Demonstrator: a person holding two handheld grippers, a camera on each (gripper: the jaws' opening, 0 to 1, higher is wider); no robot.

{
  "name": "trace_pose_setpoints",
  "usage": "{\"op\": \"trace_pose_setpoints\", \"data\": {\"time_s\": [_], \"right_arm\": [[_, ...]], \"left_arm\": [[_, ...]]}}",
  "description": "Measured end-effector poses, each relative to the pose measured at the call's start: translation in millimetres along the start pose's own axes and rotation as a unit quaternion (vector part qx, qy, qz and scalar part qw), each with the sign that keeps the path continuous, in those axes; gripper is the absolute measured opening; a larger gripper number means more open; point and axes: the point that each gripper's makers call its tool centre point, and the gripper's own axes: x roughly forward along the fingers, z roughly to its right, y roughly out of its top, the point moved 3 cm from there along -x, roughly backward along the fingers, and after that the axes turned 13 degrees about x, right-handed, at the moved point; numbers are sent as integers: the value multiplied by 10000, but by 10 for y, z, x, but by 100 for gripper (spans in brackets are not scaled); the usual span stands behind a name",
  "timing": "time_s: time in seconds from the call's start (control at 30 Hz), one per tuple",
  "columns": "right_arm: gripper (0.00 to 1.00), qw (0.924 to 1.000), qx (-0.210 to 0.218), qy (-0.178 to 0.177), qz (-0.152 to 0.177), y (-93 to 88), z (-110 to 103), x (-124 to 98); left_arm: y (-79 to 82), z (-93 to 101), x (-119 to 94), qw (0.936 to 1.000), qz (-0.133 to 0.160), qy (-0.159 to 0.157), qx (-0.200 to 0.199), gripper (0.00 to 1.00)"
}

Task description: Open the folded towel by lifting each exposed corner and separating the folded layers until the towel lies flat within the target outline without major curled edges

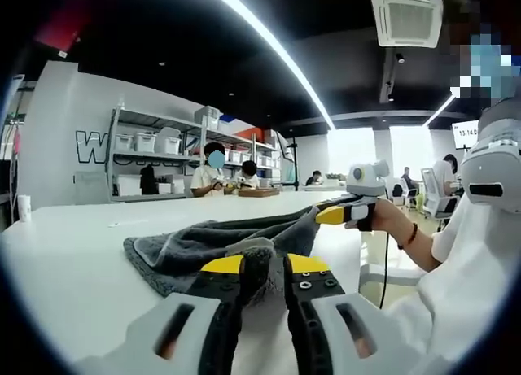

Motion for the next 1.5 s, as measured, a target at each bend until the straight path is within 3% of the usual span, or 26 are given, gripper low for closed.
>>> {"op": "trace_pose_setpoints", "data": {"time_s": [0.17,0.5,0.77,1.07,1.23,1.5], "right_arm": [[17,10000,-26,72,-59,-14,-33,13],[6,9999,17,-65,94,51,17,-57],[2,9997,-231,-24,-117,47,9,-143],[0,9989,-328,125,-322,-24,-9,-196],[0,9991,-130,258,-323,-75,-36,-219],[0,9981,-149,345,-481,-148,-46,-232]], "left_arm": [[-26,8,22,10000,-47,16,6,16],[-25,-57,-30,9998,-44,183,95,4],[36,-66,-130,9998,27,32,171,3],[15,-33,-183,9996,-90,-156,213,2],[1,-4,-227,9995,-159,-270,80,1],[-105,57,-245,9981,-393,-453,169,1]]}}
